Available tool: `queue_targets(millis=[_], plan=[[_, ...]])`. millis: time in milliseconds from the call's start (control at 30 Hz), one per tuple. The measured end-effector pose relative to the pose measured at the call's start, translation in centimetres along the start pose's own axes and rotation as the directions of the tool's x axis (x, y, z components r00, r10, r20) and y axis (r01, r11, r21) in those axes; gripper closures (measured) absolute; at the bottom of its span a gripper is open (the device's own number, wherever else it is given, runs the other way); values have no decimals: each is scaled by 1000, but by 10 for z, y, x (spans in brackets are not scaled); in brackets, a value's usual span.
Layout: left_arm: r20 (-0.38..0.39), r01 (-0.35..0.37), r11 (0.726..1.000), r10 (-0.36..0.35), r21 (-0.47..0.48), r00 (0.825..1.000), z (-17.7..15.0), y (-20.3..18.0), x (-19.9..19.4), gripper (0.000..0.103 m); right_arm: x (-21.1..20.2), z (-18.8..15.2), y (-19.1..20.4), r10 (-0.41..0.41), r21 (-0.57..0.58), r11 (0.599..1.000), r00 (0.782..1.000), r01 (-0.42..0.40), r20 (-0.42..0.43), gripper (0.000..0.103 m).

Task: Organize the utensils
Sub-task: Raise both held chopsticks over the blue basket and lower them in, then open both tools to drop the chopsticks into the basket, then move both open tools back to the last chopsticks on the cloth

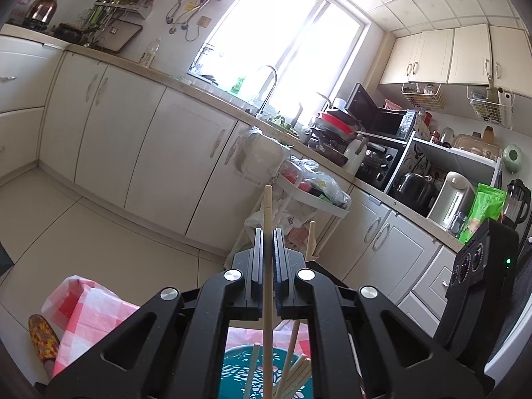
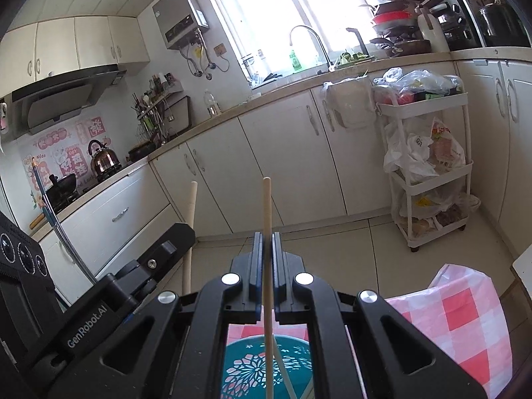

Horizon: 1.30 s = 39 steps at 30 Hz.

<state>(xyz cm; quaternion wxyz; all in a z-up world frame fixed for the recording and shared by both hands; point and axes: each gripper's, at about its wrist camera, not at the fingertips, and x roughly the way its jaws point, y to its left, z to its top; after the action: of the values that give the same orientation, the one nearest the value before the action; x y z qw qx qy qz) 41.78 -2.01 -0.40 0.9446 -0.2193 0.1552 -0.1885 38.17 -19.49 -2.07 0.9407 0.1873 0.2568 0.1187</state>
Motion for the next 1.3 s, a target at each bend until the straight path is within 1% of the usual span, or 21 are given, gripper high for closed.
queue_targets(millis=[100, 233, 333, 433, 533, 633, 733, 767, 867, 1000, 1033, 1133, 1233, 1300], plan=[[-6, -7, 1000, 7, -6, 1000, 0, 2, 1, 98, 3, 0, 4, -11, -22, 1000, 999, 11, -33, 97], [-27, -21, 1000, 21, 17, 999, 0, -1, 2, 98, 6, -3, 10, -21, -45, 999, 997, 17, -76, 97], [-50, -32, 999, 33, 24, 998, -1, -1, 2, 98, 7, -8, 7, -27, -40, 999, 993, 22, -112, 97], [-77, -44, 998, 46, 34, 996, -2, -1, -2, 98, 0, -15, 0, -30, -24, 999, 991, 27, -130, 96], [-95, -56, 997, 60, 44, 994, -4, -2, -11, 98, -14, -19, -11, -42, 2, 999, 990, 43, -133, 91], [-106, -67, 996, 72, 50, 992, -6, -2, -26, 98, -32, -21, -17, -49, 17, 999, 991, 51, -126, 89], [-113, -91, 993, 100, 79, 989, -10, -7, -44, 98, -60, -27, -19, -51, 22, 998, 993, 54, -109, 85], [-116, -98, 991, 109, 93, 987, -13, -10, -52, 97, -69, -29, -20, -48, 25, 998, 993, 51, -103, 85], [-123, -126, 981, 144, 146, 982, -22, -23, -74, 93, -96, -39, -20, -45, 23, 999, 995, 48, -90, 85], [-113, -156, 964, 184, 217, 976, -36, -41, -104, 75, -127, -54, -21, -47, 27, 998, 995, 50, -86, 81], [-109, -159, 960, 188, 231, 976, -40, -45, -111, 72, -134, -58, -20, -50, 26, 998, 995, 52, -85, 80], [-101, -171, 947, 205, 272, 974, -48, -55, -129, 69, -153, -70, -18, -49, 32, 998, 995, 52, -87, 75], [-98, -179, 937, 217, 301, 971, -58, -64, -147, 65, -168, -84, -16, -50, 38, 998, 994, 54, -94, 74], [-105, -177, 936, 218, 305, 970, -63, -68, -157, 64, -175, -95, -15, -45, 50, 997, 993, 51, -110, 74]])
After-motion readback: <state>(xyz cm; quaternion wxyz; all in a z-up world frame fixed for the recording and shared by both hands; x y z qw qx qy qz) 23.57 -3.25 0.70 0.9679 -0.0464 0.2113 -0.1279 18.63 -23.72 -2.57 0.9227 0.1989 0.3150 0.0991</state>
